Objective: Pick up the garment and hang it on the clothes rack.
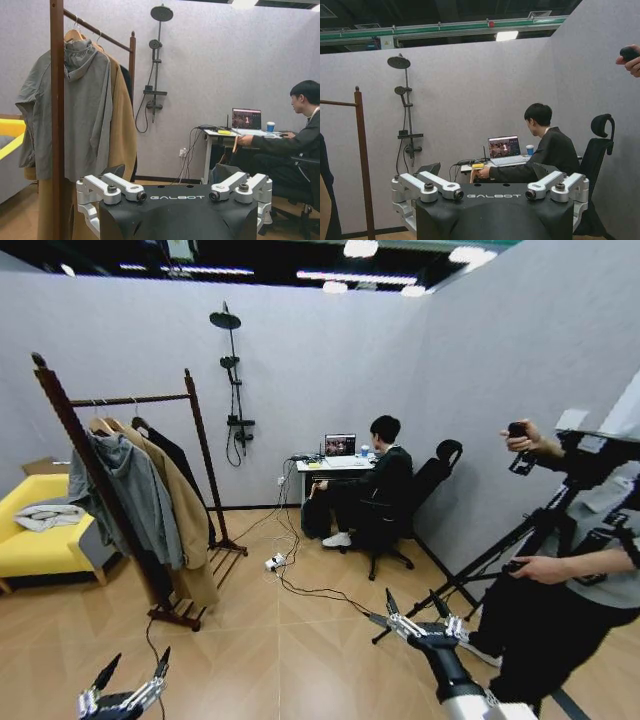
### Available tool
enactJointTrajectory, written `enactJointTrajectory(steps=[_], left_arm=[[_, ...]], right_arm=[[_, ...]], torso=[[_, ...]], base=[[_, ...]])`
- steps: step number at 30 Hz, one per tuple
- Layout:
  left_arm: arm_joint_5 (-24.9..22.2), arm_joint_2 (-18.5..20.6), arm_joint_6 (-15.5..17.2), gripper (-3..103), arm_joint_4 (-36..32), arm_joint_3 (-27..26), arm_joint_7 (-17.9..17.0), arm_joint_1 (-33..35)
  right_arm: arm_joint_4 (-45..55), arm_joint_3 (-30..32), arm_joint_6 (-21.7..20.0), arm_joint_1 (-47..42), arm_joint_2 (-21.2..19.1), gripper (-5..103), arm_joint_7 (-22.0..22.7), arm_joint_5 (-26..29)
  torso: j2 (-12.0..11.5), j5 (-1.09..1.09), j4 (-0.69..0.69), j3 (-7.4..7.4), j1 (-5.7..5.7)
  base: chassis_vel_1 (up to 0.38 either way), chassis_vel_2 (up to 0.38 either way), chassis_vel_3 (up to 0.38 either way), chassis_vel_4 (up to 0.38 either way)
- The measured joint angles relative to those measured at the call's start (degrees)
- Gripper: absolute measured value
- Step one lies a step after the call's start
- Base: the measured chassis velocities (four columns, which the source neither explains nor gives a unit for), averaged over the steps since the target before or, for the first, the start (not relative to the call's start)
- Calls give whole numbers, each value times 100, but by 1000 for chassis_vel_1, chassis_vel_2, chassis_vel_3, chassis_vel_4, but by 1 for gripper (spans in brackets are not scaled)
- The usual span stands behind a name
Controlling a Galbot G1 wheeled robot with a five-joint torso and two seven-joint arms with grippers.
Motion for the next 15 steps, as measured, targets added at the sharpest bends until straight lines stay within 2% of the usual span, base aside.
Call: enactJointTrajectory(steps=[6,15], left_arm=[[0,0,0,100,0,0,0,0],[0,0,0,100,0,0,0,0]], right_arm=[[-77,-12,81,38,12,100,7,2],[-71,-2,99,45,-13,100,40,9]], torso=[[3,0,0,-1,-4],[-1,0,0,1,1]], base=[[86,-81,-77,56],[0,0,0,0]])
